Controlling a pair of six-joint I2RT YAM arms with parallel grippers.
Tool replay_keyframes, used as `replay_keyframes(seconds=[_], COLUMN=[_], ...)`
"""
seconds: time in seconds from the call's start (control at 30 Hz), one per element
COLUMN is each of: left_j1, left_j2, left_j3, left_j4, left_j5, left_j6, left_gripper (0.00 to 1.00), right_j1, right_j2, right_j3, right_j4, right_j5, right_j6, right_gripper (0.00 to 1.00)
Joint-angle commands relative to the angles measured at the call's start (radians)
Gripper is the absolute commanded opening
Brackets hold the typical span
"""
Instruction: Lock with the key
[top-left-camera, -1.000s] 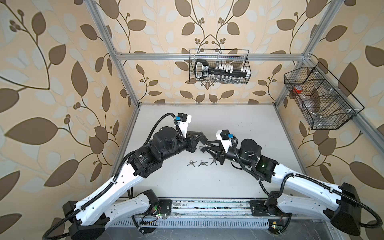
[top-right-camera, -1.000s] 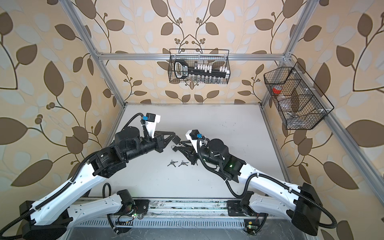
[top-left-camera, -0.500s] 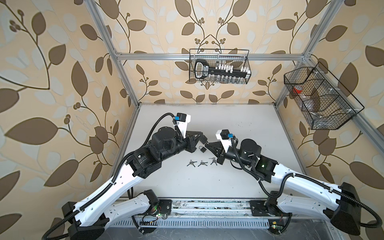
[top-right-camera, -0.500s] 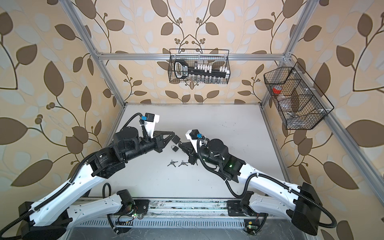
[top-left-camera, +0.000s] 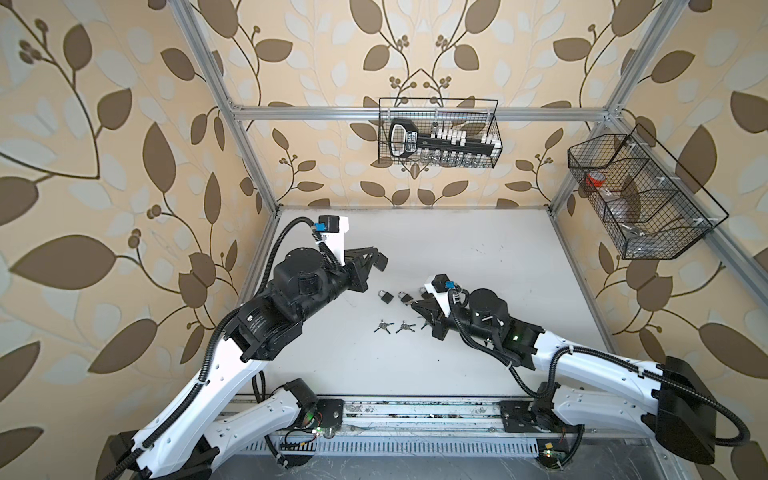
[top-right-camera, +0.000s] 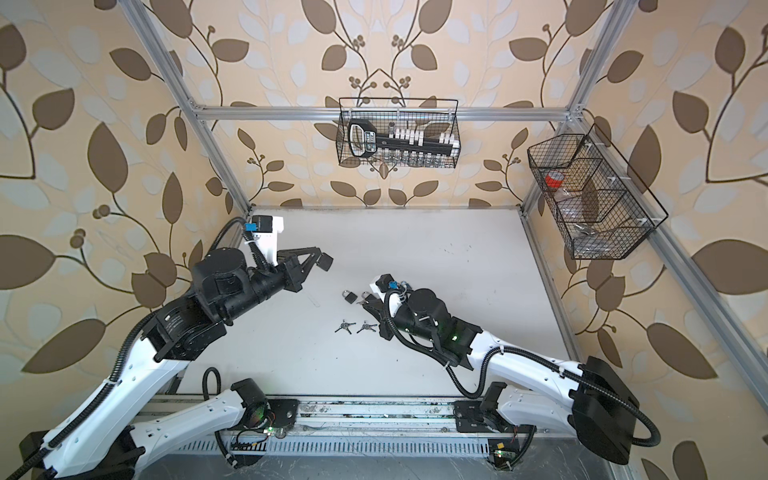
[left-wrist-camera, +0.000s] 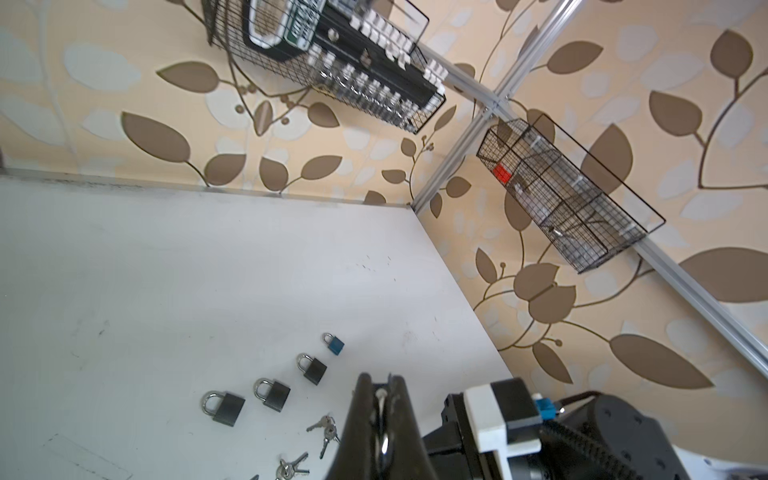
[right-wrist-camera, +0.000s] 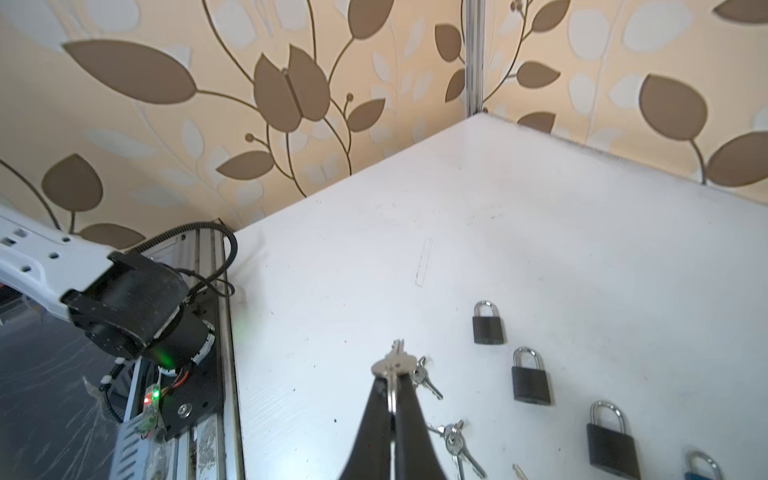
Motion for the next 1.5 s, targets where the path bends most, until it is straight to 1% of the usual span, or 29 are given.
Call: replay_keyframes(seconds=[0.0, 0.1, 0.17, 0.27, 0.33, 0.43, 0.57, 0.73, 0.83, 1.0, 1.07, 1.3, 1.4, 1.47], left_j1=[0.022, 0.062, 0.112, 0.208, 0.273, 0.342, 0.387, 0.400, 0.401, 0.402, 0.402, 0.404, 0.408, 0.413], left_j2=[-0.007, -0.007, -0.006, -0.007, -0.008, -0.008, -0.015, -0.023, -0.023, -0.021, -0.021, -0.027, -0.031, -0.035], left_j3=[0.030, 0.037, 0.042, 0.032, 0.012, -0.013, -0.024, -0.041, -0.056, -0.065, -0.068, -0.081, -0.081, -0.079], left_j4=[-0.051, -0.132, -0.184, -0.234, -0.245, -0.258, -0.280, -0.266, -0.252, -0.247, -0.243, -0.240, -0.245, -0.249], left_j5=[-0.042, -0.112, -0.120, -0.080, -0.032, 0.017, 0.030, 0.063, 0.082, 0.089, 0.093, 0.106, 0.108, 0.109], left_j6=[-0.010, -0.031, -0.043, -0.064, -0.077, -0.090, -0.094, -0.094, -0.099, -0.105, -0.106, -0.119, -0.123, -0.123], left_gripper=[0.00, 0.00, 0.00, 0.00, 0.00, 0.00, 0.00, 0.00, 0.00, 0.00, 0.00, 0.00, 0.00, 0.00], right_j1=[0.032, 0.060, 0.081, 0.114, 0.136, 0.149, 0.149, 0.147, 0.140, 0.128, 0.118, 0.098, 0.090, 0.085], right_j2=[0.077, 0.207, 0.298, 0.452, 0.544, 0.670, 0.782, 0.881, 0.922, 0.939, 0.943, 0.942, 0.920, 0.870], right_j3=[0.038, 0.115, 0.167, 0.270, 0.348, 0.447, 0.533, 0.627, 0.672, 0.678, 0.677, 0.710, 0.703, 0.668], right_j4=[0.011, -0.028, -0.038, -0.063, -0.087, -0.116, -0.162, -0.233, -0.275, -0.292, -0.292, -0.291, -0.290, -0.278], right_j5=[0.013, -0.024, -0.052, -0.091, -0.106, -0.113, -0.093, -0.062, -0.058, -0.038, -0.042, -0.084, -0.104, -0.081], right_j6=[0.028, 0.040, 0.054, 0.067, 0.075, 0.109, 0.149, 0.169, 0.173, 0.196, 0.207, 0.197, 0.194, 0.190], right_gripper=[0.00, 0.00, 0.00, 0.00, 0.00, 0.00, 0.00, 0.00, 0.00, 0.00, 0.03, 0.24, 0.27, 0.28])
